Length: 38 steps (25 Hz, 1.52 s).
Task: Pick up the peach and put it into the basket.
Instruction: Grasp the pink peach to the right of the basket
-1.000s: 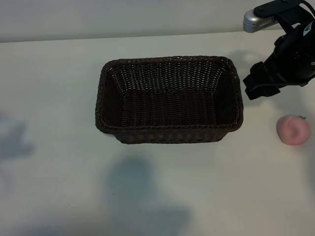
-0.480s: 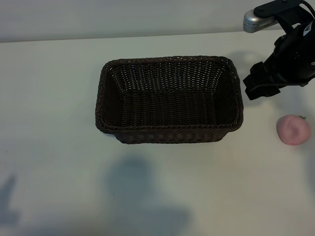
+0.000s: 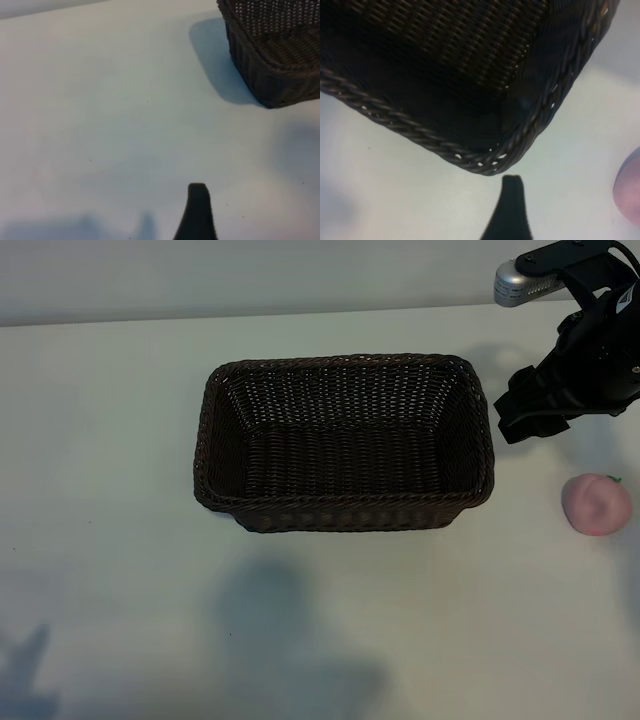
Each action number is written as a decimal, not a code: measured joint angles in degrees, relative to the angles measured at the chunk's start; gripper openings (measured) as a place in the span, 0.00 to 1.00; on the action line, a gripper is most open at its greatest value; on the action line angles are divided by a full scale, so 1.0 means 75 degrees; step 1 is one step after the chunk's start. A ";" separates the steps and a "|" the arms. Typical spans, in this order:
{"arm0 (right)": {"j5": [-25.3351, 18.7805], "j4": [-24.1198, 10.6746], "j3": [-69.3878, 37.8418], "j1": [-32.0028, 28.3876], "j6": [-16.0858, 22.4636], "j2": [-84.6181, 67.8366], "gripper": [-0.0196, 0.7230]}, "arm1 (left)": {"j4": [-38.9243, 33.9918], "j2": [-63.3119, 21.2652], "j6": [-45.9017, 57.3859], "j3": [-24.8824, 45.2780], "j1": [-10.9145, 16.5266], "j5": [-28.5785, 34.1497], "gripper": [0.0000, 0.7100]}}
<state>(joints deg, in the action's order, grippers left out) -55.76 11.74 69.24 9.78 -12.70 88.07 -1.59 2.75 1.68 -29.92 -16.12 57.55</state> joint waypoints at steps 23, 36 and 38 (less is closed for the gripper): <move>0.0010 -0.0029 0.0000 0.0000 0.0198 0.0000 0.83 | 0.0212 -0.0006 0.0008 0.0169 0.0000 0.0629 0.84; 0.0100 -0.1351 -0.0023 -0.0472 0.1898 0.0187 0.83 | 0.0212 -0.0434 0.0008 0.0169 0.1004 0.0638 0.84; 0.0256 -0.1377 -0.0196 -0.0786 0.1910 0.0235 0.83 | 0.0212 -0.0434 0.0008 0.0169 0.1189 0.0638 0.84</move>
<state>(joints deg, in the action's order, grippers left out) -53.84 1.41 67.77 3.89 1.62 89.84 0.00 -0.51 1.74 -28.65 -7.20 62.33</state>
